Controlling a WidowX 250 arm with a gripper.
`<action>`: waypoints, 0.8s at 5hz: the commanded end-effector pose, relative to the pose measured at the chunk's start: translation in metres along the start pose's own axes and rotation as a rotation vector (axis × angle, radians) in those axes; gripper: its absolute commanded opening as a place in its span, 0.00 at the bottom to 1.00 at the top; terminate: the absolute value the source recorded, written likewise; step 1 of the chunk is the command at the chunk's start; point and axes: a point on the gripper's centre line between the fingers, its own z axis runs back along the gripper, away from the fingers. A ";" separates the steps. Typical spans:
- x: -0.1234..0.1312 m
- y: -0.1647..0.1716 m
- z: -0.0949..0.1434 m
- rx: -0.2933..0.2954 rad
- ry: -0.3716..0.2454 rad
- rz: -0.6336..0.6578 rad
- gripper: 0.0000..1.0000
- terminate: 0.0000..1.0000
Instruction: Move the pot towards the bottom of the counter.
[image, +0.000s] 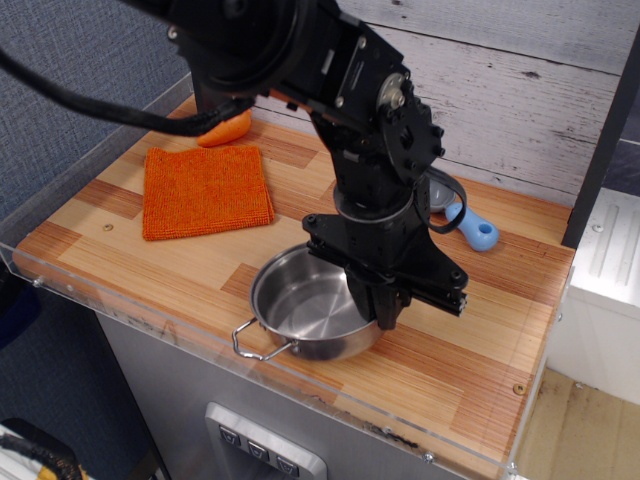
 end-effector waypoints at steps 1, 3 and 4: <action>0.003 0.002 0.017 0.008 -0.008 0.021 1.00 0.00; 0.002 0.002 0.022 0.011 -0.018 0.027 1.00 0.00; 0.008 0.007 0.040 -0.033 -0.062 0.068 1.00 0.00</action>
